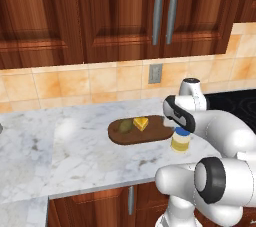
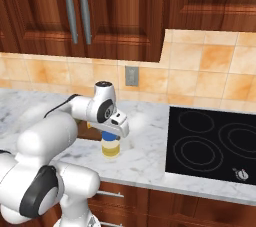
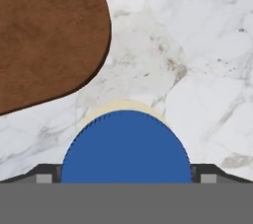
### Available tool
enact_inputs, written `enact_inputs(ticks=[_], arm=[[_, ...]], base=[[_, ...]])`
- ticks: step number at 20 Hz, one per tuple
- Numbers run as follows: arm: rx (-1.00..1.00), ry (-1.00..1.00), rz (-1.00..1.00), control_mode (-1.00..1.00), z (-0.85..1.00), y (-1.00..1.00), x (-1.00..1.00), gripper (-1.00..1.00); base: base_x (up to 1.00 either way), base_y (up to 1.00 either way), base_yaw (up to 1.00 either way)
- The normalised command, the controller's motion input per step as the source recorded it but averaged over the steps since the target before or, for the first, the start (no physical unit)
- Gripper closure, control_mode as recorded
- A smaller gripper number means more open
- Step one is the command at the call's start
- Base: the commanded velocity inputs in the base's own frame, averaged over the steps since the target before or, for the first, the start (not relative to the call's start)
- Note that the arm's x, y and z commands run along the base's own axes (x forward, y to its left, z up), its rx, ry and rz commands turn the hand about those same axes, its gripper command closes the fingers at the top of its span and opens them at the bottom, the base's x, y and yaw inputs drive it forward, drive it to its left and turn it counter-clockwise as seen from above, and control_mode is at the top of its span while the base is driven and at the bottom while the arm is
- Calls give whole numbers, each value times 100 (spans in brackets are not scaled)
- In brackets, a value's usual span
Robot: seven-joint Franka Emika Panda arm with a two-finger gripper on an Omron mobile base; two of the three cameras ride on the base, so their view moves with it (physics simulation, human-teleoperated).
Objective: Retrieve the reheated potato from the microwave, then place the potato, cheese, and condiment on the cutting board.
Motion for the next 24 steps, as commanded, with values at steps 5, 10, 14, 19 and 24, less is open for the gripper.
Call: enact_inputs(ticks=[5, 10, 14, 19, 24], arm=[[0, 0, 0, -100, -7, -5, 0, -100], [0, 0, 0, -100, -12, -1, -2, 100], [0, 0, 0, -100, -19, 0, -8, 100], [0, -3, 0, -100, -12, 0, -15, 100], [0, -9, 0, -100, 25, 2, -8, 100]], base=[[0, 0, 0], [0, 0, 0], [0, 0, 0], [0, 0, 0], [0, 0, 0]])
